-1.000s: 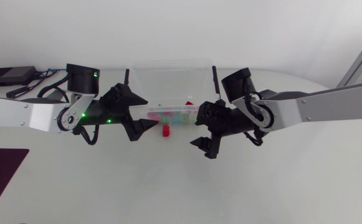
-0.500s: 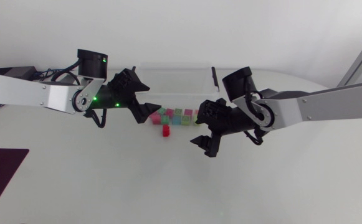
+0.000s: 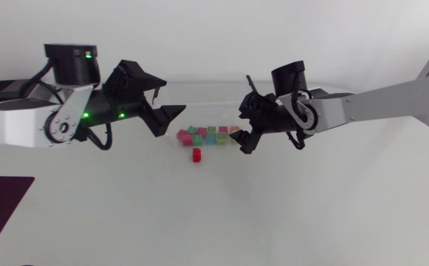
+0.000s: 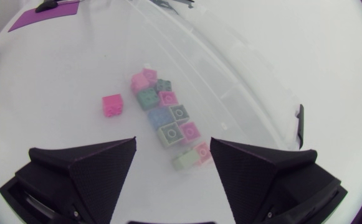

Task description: Pick up the duplo bricks and place them in the container

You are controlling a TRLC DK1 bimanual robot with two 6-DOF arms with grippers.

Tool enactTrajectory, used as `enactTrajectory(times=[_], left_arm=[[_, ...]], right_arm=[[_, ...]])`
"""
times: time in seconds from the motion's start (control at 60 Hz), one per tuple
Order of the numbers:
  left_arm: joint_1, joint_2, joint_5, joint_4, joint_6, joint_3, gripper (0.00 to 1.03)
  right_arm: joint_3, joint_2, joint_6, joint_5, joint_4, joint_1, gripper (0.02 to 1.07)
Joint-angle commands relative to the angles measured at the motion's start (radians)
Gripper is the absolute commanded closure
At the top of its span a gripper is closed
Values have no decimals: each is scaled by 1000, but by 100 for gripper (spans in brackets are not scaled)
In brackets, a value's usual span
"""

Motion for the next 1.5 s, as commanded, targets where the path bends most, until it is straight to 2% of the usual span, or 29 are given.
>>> enactTrajectory(times=[0.0, 0.067, 0.117, 0.233, 0.383, 0.55, 0.7, 0.867, 1.333, 1.4, 1.45, 1.483], left_arm=[[-4, -91, 45, -88, 39, -84, 7], [-1, -110, 77, -134, 60, -117, 7], [11, -100, 99, -211, 129, -146, 7], [19, 18, 146, -286, 212, -149, 7], [31, 275, 146, -277, 299, -46, 7], [32, 419, 148, -271, 326, 63, 7], [22, 488, 146, -257, 324, 138, 7], [20, 578, 143, -257, 321, 236, 7], [-40, 667, 138, -259, 323, 327, 8], [-46, 670, 137, -269, 321, 331, 17], [-49, 670, 135, -277, 319, 331, 32], [-47, 672, 135, -285, 321, 331, 46]], right_arm=[[60, 47, 17, 4, 18, -14, 21], [80, 57, 17, 1, 14, -17, 21], [75, 53, 17, 1, 11, -16, 21], [24, -9, 17, -2, 11, 6, 21], [-101, -214, 32, -14, -19, 41, 20], [-221, -426, 52, -37, -65, 61, 20], [-282, -541, 58, -51, -111, 59, 20], [-327, -588, 57, -66, -128, 36, 20], [-368, -590, 47, -94, -118, -4, 20], [-373, -599, 47, -98, -121, -10, 20], [-377, -607, 47, -100, -123, -13, 20], [-381, -613, 47, -103, -123, -16, 20]])
